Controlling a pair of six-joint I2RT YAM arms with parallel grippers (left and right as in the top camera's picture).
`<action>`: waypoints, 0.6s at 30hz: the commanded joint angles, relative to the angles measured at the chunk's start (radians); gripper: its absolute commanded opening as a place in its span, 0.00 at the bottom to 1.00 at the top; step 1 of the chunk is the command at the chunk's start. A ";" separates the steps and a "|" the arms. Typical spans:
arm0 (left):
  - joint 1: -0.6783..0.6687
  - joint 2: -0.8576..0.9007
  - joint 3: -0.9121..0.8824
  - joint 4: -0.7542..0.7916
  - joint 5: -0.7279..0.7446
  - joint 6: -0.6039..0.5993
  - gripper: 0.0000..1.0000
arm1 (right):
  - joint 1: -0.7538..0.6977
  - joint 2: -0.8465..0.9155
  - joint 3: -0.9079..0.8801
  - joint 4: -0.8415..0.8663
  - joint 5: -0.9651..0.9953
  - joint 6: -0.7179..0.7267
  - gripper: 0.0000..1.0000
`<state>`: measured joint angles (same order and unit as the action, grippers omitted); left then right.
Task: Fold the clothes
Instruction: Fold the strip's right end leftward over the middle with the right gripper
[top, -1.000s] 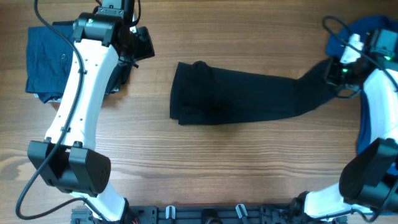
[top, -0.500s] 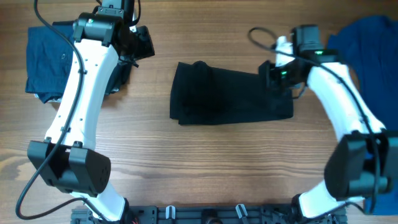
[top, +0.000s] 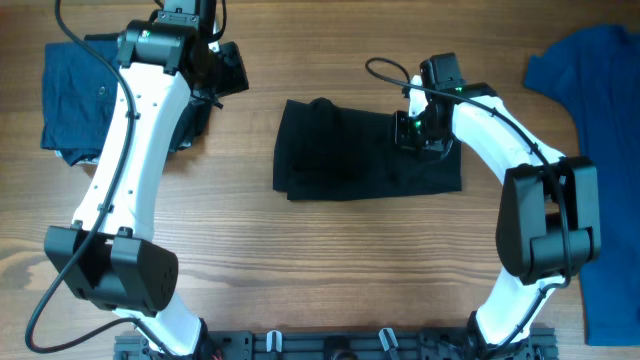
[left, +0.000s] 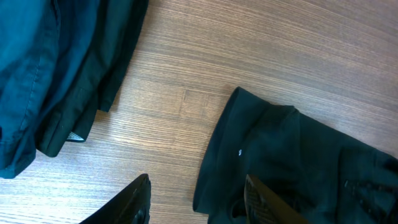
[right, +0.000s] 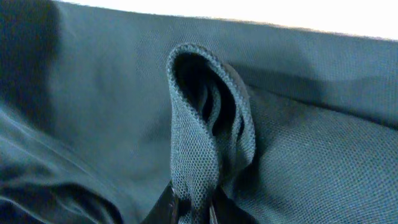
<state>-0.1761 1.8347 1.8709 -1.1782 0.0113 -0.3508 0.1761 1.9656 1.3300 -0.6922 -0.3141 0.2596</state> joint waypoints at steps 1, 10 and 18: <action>0.004 0.011 -0.006 -0.001 -0.013 0.002 0.48 | 0.004 0.003 -0.005 0.030 -0.050 0.111 0.09; 0.005 0.011 -0.006 -0.007 -0.013 0.002 0.51 | -0.007 -0.009 0.004 0.026 -0.290 -0.073 0.67; 0.005 0.011 -0.006 -0.013 -0.013 0.003 0.53 | -0.102 -0.113 0.022 -0.008 -0.449 -0.156 0.73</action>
<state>-0.1761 1.8347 1.8709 -1.1866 0.0113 -0.3508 0.1314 1.9354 1.3300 -0.6834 -0.6655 0.1688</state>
